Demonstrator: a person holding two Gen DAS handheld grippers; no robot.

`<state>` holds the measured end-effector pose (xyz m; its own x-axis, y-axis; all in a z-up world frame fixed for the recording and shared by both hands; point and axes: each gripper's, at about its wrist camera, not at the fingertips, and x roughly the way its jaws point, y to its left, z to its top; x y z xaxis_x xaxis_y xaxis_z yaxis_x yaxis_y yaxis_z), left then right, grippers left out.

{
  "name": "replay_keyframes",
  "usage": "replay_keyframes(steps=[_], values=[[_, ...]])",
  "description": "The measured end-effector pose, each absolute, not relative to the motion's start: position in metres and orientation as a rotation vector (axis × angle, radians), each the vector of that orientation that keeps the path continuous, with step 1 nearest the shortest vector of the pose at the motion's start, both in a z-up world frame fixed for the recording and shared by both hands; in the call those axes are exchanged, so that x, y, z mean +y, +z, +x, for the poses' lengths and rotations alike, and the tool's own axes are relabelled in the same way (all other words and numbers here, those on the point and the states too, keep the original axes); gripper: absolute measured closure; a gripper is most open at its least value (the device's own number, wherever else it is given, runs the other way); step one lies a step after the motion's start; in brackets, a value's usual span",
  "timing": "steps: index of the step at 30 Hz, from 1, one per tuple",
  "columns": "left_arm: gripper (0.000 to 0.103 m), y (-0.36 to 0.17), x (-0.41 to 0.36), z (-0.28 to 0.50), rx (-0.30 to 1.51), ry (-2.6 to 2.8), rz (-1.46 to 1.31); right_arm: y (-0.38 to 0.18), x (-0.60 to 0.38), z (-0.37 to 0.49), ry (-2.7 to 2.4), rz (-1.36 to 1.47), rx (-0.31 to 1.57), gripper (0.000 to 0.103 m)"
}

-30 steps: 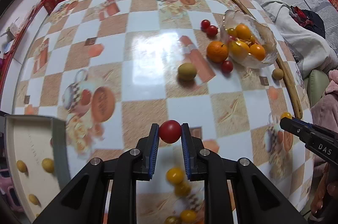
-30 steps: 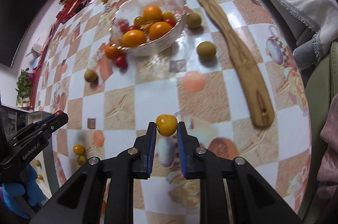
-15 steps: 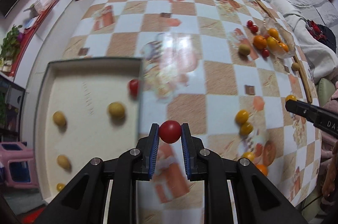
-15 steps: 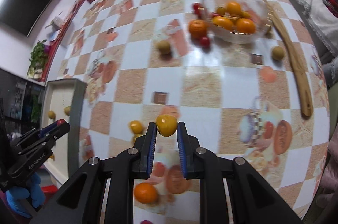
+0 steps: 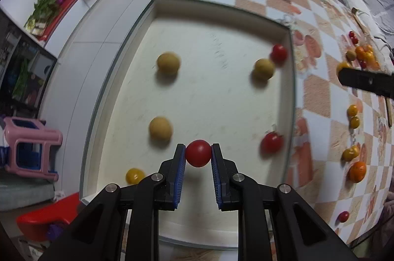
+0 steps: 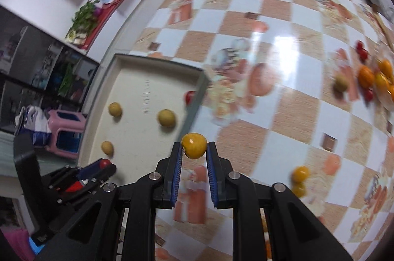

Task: Organize fruits
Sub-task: 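Carry both tomatoes over the cream tray and open both tools to drop them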

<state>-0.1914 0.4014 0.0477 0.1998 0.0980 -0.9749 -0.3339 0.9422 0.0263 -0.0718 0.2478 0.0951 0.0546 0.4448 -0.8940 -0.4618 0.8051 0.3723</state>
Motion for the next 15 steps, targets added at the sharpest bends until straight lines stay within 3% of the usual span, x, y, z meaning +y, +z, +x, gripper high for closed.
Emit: replay_keyframes(steps=[15], values=[[0.081, 0.022, 0.412, -0.214, 1.376, 0.302, -0.212, 0.034, 0.35, -0.089, 0.726, -0.301, 1.487, 0.081]])
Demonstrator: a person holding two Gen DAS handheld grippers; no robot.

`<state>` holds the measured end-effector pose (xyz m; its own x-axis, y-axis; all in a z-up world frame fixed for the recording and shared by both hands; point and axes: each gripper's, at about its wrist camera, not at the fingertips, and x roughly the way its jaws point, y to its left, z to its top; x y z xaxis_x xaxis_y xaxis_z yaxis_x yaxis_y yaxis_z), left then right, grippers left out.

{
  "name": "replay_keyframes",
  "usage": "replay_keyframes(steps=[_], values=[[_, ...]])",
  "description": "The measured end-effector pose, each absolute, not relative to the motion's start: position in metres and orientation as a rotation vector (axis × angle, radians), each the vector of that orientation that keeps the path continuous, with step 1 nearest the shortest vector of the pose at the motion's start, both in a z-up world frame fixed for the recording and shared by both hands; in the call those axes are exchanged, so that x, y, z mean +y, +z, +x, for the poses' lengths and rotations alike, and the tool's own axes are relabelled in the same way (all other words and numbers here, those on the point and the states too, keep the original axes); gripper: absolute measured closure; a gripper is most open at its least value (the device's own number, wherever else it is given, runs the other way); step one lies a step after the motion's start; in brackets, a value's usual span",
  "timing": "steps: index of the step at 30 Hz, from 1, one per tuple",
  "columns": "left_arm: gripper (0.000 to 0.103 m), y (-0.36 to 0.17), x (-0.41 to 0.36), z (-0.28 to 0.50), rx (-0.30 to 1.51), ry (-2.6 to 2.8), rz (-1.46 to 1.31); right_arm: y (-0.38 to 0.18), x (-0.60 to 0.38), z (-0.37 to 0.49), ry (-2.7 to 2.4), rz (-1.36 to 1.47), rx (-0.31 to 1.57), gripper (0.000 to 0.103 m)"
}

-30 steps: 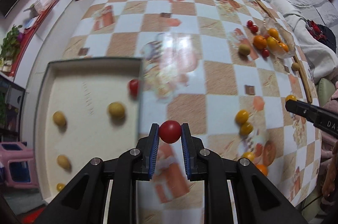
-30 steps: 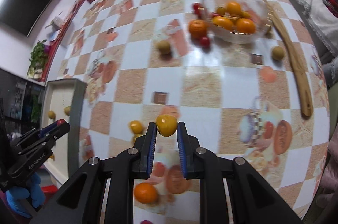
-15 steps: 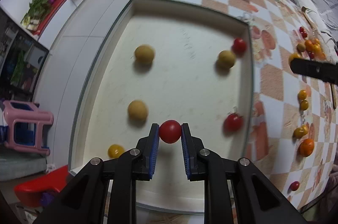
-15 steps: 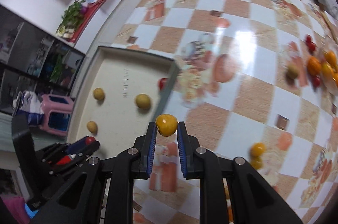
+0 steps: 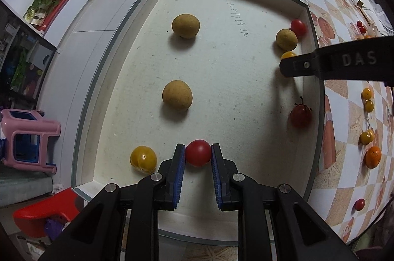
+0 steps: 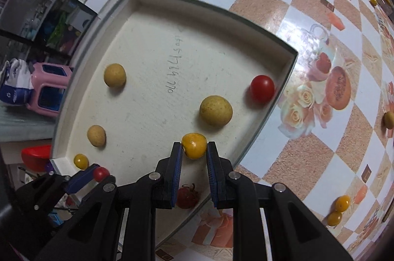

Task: Organize fruits
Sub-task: 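Carry both tomatoes over the cream tray and open both tools to drop them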

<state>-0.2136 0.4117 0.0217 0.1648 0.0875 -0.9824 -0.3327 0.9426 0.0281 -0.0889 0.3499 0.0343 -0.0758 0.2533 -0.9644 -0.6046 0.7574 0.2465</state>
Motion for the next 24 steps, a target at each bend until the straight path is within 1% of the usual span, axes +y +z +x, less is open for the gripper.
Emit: replay_keyframes(steps=[6, 7, 9, 10, 11, 12, 14, 15, 19, 21, 24], values=[[0.08, 0.022, 0.41, -0.217, 1.378, 0.299, -0.2, 0.026, 0.359, -0.089, 0.722, -0.315, 1.52, 0.08], [0.08, 0.022, 0.411, -0.217, 1.381, 0.296, -0.196, 0.026, 0.36, -0.088, 0.722, -0.31, 1.524, 0.078], [0.079, 0.022, 0.409, -0.217, 1.382, 0.289, -0.183, 0.028, 0.363, -0.088, 0.729, -0.295, 1.528, 0.071], [0.061, 0.022, 0.408, -0.217, 1.385, 0.284, -0.183, 0.03, 0.362, -0.088, 0.74, -0.28, 1.527, 0.062], [0.034, 0.023, 0.408, -0.218, 1.38, 0.292, -0.179, 0.031, 0.364, -0.089, 0.754, -0.266, 1.522, 0.051], [0.029, 0.025, 0.407, -0.22, 1.361, 0.305, -0.171, 0.034, 0.364, -0.091, 0.769, -0.253, 1.517, 0.044], [0.028, 0.029, 0.404, -0.22, 1.349, 0.306, -0.153, 0.043, 0.366, -0.093, 0.783, -0.245, 1.489, 0.023], [0.028, 0.028, 0.403, -0.219, 1.358, 0.304, -0.151, 0.047, 0.366, -0.093, 0.776, -0.248, 1.473, 0.021], [0.028, 0.033, 0.396, -0.215, 1.37, 0.299, -0.141, 0.064, 0.35, -0.082, 0.748, -0.178, 1.446, 0.02], [0.028, 0.039, 0.392, -0.211, 1.365, 0.289, -0.128, 0.073, 0.335, -0.075, 0.72, -0.148, 1.423, 0.017], [0.028, 0.047, 0.383, -0.207, 1.357, 0.271, -0.101, 0.082, 0.304, -0.062, 0.662, -0.104, 1.411, 0.017]])
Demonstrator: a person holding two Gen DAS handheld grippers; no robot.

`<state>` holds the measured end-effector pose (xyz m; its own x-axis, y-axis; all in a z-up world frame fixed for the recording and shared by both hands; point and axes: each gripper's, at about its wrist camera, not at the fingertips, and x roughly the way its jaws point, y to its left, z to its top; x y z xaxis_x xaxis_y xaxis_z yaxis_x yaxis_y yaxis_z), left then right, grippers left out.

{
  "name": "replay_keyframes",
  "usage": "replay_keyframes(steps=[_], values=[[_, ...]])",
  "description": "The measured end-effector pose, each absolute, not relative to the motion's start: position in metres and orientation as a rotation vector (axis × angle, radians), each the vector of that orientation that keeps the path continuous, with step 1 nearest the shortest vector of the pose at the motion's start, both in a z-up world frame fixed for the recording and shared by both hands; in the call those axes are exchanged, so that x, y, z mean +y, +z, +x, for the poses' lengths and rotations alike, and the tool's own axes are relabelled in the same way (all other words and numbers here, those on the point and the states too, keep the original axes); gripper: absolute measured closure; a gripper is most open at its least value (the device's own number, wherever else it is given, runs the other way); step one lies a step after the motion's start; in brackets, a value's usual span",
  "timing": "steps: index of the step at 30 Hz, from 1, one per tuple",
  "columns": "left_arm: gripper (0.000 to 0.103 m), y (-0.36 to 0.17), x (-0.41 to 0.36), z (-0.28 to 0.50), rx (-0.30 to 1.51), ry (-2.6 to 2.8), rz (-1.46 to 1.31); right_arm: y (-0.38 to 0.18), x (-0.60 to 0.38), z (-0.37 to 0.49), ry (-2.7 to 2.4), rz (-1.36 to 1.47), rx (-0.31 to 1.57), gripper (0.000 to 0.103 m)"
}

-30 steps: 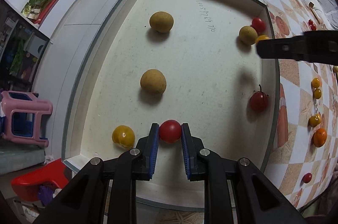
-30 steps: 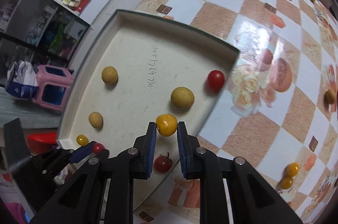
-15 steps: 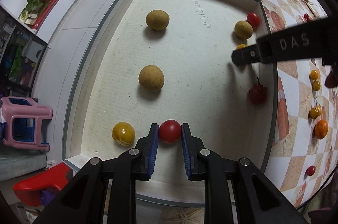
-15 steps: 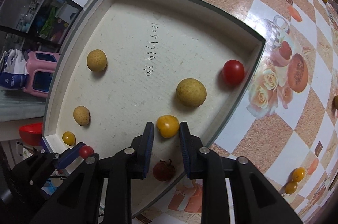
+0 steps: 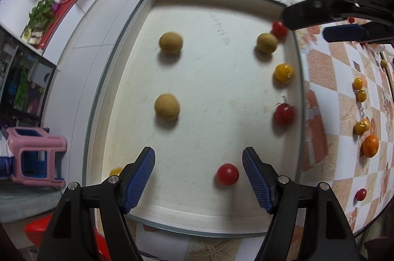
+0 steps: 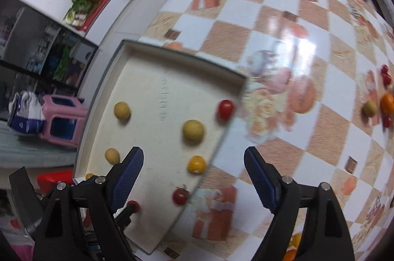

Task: Organize fruits
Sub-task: 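Carry both tomatoes over the cream tray and open both tools to drop them, then move both tools back to the fruits beside the mandarin orange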

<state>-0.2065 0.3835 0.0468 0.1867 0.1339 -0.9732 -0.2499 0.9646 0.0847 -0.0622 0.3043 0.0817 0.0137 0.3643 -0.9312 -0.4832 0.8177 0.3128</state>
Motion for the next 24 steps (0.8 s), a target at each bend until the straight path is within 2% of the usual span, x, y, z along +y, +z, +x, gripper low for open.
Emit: replay_keyframes(steps=[11, 17, 24], values=[[0.028, 0.067, 0.337, -0.173, 1.348, 0.164, -0.043, 0.088, 0.182, -0.057, 0.456, 0.016, 1.412, 0.016], [0.028, 0.078, 0.318, -0.15, 1.324, 0.09, 0.012, 0.078, 0.119, -0.082, 0.351, 0.024, 1.436, 0.016], [0.028, 0.063, 0.273, -0.142, 1.371, -0.022, 0.114, 0.062, 0.066, -0.125, 0.264, 0.037, 1.499, 0.016]])
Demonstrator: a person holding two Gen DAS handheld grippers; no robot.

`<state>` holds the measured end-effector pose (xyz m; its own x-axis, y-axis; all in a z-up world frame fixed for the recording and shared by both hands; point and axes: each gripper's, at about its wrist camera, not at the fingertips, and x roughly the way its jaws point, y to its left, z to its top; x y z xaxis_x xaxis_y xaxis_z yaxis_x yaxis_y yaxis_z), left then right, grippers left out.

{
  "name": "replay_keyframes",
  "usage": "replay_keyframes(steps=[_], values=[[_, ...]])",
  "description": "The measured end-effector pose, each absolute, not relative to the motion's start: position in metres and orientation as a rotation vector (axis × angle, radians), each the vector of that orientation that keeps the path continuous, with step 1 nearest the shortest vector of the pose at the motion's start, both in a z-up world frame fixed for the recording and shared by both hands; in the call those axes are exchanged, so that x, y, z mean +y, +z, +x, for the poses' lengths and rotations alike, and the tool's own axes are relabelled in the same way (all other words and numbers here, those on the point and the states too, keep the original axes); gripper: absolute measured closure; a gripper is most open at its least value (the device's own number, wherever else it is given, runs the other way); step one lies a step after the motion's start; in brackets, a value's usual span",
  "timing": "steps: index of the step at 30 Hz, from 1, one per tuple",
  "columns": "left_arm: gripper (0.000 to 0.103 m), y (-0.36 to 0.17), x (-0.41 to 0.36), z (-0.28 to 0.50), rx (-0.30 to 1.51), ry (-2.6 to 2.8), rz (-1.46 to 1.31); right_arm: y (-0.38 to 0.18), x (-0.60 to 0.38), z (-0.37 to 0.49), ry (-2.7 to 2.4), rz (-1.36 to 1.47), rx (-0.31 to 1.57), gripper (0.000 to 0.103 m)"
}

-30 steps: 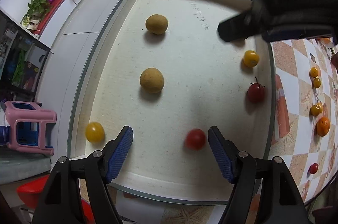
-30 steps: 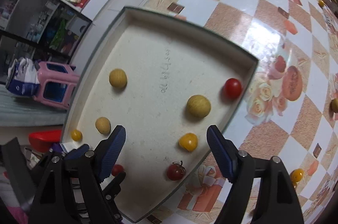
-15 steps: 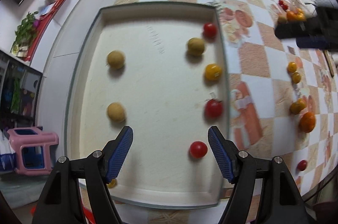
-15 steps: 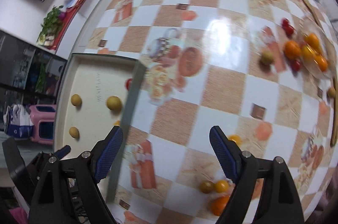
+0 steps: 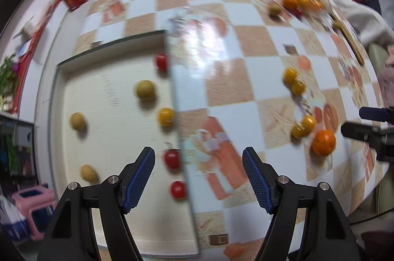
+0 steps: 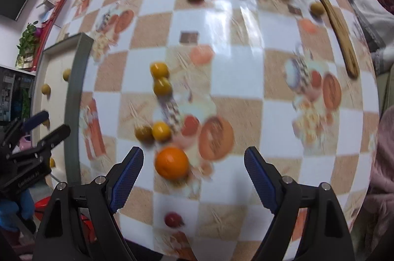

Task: Organize fruits
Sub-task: 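Move both tools back to the fruits beside the mandarin orange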

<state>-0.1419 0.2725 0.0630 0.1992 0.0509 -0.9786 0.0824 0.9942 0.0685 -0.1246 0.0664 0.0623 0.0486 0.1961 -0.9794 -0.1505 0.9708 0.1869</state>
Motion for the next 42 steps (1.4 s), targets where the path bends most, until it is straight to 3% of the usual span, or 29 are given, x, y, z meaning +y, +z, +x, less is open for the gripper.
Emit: replay_keyframes(steps=[9, 19, 26, 31, 36, 42], values=[[0.028, 0.035, 0.221, -0.141, 1.417, -0.184, 0.231, 0.038, 0.054, -0.195, 0.351, -0.032, 1.58, 0.016], [0.028, 0.018, 0.184, -0.13, 1.411, -0.3, 0.288, 0.027, 0.049, -0.218, 0.316, 0.007, 1.574, 0.017], [0.028, 0.01, 0.168, -0.12, 1.409, -0.312, 0.291, 0.019, 0.058, -0.226, 0.326, -0.018, 1.565, 0.031], [0.031, 0.006, 0.164, -0.116, 1.415, -0.289, 0.281, 0.016, 0.075, -0.234, 0.356, -0.094, 1.546, 0.032], [0.044, 0.008, 0.161, -0.117, 1.409, -0.29, 0.298, 0.017, 0.09, -0.229, 0.351, -0.14, 1.52, 0.036], [0.061, 0.01, 0.152, -0.124, 1.404, -0.294, 0.309, 0.017, 0.115, -0.229, 0.334, -0.232, 1.495, 0.06]])
